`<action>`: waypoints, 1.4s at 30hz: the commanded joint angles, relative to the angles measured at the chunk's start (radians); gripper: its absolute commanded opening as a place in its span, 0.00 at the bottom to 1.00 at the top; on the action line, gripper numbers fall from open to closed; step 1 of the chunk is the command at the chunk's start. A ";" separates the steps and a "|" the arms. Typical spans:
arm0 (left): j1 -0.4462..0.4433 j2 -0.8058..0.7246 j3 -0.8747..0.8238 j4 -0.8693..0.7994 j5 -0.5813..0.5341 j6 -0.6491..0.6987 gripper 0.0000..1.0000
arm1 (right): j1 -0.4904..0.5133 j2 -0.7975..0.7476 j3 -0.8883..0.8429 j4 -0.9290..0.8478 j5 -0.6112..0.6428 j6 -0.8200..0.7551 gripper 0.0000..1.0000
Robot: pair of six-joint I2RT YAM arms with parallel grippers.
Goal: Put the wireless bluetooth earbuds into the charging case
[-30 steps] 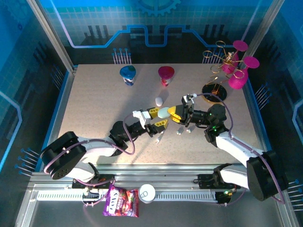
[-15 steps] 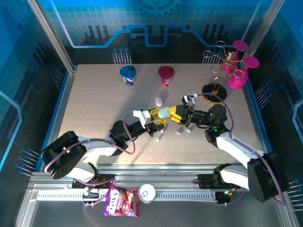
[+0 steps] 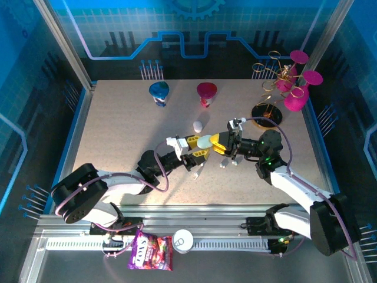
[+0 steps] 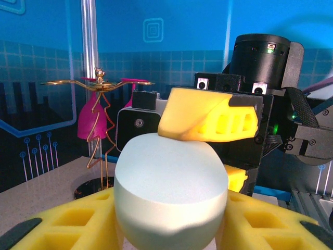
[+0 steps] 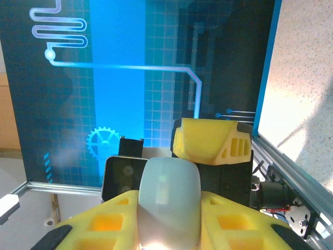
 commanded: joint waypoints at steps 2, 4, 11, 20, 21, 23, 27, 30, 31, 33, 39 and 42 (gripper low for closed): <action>-0.008 0.003 0.026 0.035 0.036 -0.011 0.41 | -0.008 -0.008 -0.003 -0.018 0.009 -0.028 0.25; -0.008 0.004 0.026 0.037 0.037 -0.013 0.37 | -0.008 -0.009 -0.003 -0.019 0.006 -0.028 0.25; -0.005 -0.005 0.020 0.011 0.038 -0.014 0.27 | -0.014 -0.016 0.001 -0.021 0.016 -0.050 0.46; 0.095 -0.102 -0.003 -0.190 0.206 -0.106 0.26 | -0.039 -0.158 0.083 -0.461 0.087 -0.560 0.86; 0.110 -0.113 -0.007 -0.204 0.236 -0.116 0.26 | -0.037 -0.178 0.099 -0.525 0.101 -0.663 0.88; 0.142 -0.141 -0.013 -0.242 0.304 -0.125 0.26 | -0.020 -0.238 0.140 -0.695 0.149 -0.913 0.91; 0.186 -0.197 0.000 -0.345 0.446 -0.129 0.26 | 0.046 -0.302 0.227 -0.959 0.293 -1.291 0.92; 0.196 -0.234 0.025 -0.450 0.518 -0.109 0.27 | 0.106 -0.308 0.281 -1.067 0.370 -1.496 0.90; 0.195 -0.242 0.037 -0.483 0.538 -0.100 0.27 | 0.128 -0.304 0.295 -1.091 0.388 -1.556 0.89; 0.195 -0.252 0.054 -0.521 0.565 -0.099 0.27 | 0.169 -0.292 0.316 -1.119 0.418 -1.643 0.90; 0.196 -0.265 0.058 -0.509 0.574 -0.116 0.26 | 0.297 -0.210 0.359 -1.130 0.494 -1.775 0.89; 0.196 -0.260 0.055 -0.490 0.584 -0.130 0.26 | 0.333 -0.176 0.361 -1.103 0.540 -1.776 0.89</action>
